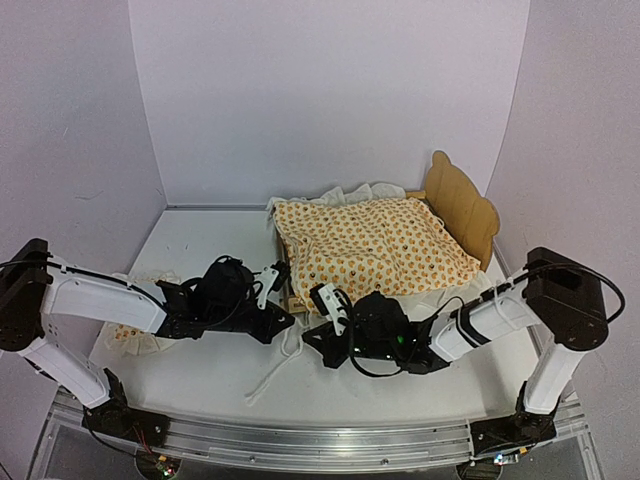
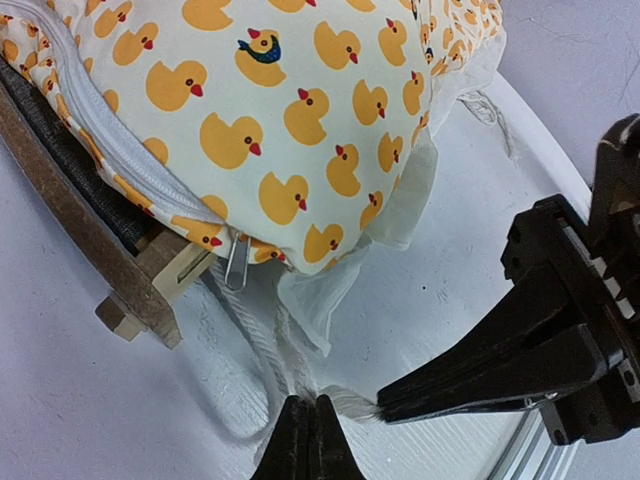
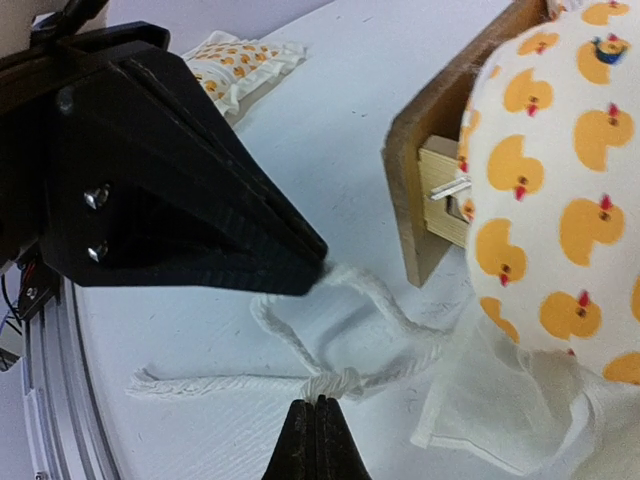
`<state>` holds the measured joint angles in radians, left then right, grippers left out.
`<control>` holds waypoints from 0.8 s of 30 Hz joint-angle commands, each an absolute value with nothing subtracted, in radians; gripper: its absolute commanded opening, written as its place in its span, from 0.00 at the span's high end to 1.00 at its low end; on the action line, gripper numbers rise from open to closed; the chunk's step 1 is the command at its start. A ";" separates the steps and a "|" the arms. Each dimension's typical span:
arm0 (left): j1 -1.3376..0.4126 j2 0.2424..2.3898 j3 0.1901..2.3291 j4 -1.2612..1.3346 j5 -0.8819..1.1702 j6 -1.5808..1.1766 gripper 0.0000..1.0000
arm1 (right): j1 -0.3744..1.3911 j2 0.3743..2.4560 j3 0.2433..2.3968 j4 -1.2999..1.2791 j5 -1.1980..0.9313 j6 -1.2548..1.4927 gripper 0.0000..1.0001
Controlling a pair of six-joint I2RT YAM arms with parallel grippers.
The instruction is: Set up the pet bed
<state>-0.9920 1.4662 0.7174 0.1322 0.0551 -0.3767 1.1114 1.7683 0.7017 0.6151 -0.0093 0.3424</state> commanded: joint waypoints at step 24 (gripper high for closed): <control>-0.897 1.384 0.576 0.238 0.355 -0.525 0.47 | 1.037 2.125 0.847 0.908 -0.119 0.289 1.00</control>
